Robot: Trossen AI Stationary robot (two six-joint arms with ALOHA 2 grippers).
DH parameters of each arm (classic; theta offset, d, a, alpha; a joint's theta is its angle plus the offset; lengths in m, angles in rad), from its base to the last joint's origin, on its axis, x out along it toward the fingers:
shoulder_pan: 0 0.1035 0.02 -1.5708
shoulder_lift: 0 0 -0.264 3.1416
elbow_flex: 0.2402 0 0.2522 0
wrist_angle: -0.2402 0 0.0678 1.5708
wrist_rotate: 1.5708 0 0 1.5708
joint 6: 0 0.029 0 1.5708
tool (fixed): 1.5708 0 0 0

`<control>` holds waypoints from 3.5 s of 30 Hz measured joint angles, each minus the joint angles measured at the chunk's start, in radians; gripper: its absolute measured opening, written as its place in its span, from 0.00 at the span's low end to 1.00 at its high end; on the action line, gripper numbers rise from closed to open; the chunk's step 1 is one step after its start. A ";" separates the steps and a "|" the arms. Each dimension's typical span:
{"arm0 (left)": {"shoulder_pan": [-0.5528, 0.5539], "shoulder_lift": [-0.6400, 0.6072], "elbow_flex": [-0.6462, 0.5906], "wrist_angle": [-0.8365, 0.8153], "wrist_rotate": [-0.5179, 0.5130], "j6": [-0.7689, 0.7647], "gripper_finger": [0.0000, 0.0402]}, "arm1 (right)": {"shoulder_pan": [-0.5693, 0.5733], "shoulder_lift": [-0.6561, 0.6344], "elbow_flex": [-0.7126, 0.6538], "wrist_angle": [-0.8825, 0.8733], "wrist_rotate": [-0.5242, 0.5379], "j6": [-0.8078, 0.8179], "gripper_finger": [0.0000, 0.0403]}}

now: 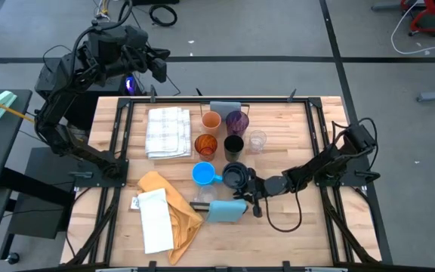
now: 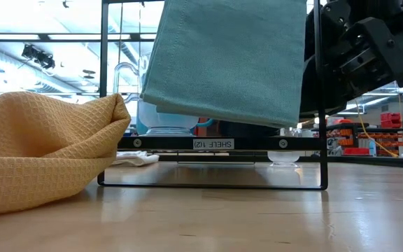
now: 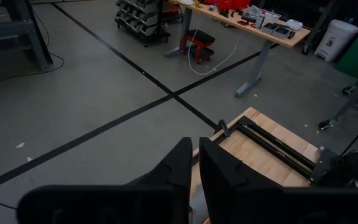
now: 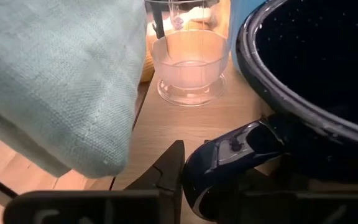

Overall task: Stack small to large cups/mugs on shelf
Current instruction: Put the dark blue mug on the shelf

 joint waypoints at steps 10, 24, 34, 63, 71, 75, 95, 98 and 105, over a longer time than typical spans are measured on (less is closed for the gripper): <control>0.000 0.000 0.000 -0.006 0.000 0.016 0.07 | 0.000 -0.062 -0.001 -0.099 0.001 -0.015 0.17; 0.000 0.000 0.000 -0.006 0.000 0.023 0.09 | -0.001 -0.075 0.000 -0.128 0.001 -0.014 0.17; 0.000 0.000 0.000 -0.006 0.000 0.023 0.07 | 0.000 -0.092 0.001 -0.148 0.004 -0.013 0.17; 0.000 0.000 0.000 -0.006 0.000 0.024 0.08 | 0.000 -0.171 0.001 -0.305 0.023 0.013 0.19; 0.000 0.000 0.000 -0.006 0.000 0.027 0.10 | 0.000 -0.172 0.001 -0.306 0.023 0.029 0.30; 0.000 0.000 0.000 -0.006 0.000 0.027 0.09 | 0.000 -0.173 0.001 -0.306 0.023 0.029 0.33; 0.000 0.000 0.000 -0.010 -0.004 0.053 0.07 | 0.001 -0.290 0.001 -0.508 0.026 0.052 0.34; 0.000 0.000 0.000 -0.011 -0.004 0.053 0.07 | 0.003 -0.290 0.001 -0.523 0.023 0.059 0.34; 0.000 0.000 0.000 -0.011 -0.004 0.053 0.10 | -0.005 -0.293 0.001 -0.555 0.023 0.054 0.34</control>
